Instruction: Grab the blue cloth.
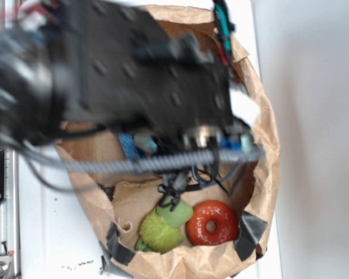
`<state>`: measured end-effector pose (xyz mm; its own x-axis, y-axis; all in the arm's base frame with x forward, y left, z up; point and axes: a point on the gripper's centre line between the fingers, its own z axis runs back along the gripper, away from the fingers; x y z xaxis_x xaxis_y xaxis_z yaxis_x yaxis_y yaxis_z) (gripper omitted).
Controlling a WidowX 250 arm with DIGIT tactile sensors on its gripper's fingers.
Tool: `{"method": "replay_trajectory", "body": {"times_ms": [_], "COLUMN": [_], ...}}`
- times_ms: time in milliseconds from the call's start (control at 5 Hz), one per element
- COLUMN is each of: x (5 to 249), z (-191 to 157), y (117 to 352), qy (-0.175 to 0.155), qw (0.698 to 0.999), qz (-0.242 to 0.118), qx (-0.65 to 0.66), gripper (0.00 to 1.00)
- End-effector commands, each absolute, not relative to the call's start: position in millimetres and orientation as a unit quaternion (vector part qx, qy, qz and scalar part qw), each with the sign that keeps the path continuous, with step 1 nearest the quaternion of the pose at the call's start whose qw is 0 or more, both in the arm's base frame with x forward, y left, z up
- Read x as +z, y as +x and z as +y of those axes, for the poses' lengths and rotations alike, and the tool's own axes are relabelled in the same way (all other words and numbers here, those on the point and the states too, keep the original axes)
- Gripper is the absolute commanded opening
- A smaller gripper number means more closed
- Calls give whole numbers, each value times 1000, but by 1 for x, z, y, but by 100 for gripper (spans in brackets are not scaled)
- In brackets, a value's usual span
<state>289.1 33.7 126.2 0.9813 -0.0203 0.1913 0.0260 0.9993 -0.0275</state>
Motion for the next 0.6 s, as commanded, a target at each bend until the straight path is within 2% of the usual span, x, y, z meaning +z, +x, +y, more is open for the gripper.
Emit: {"method": "replay_trajectory", "body": {"times_ms": [0, 200, 400], "x": [200, 221, 227], "z": [41, 32, 19], "y": [290, 280, 272], "qy": [-57, -60, -8], "qw": [987, 985, 994], "qz": [-152, -160, -112], "qx": [13, 7, -3], "gripper": [0, 0, 0]}}
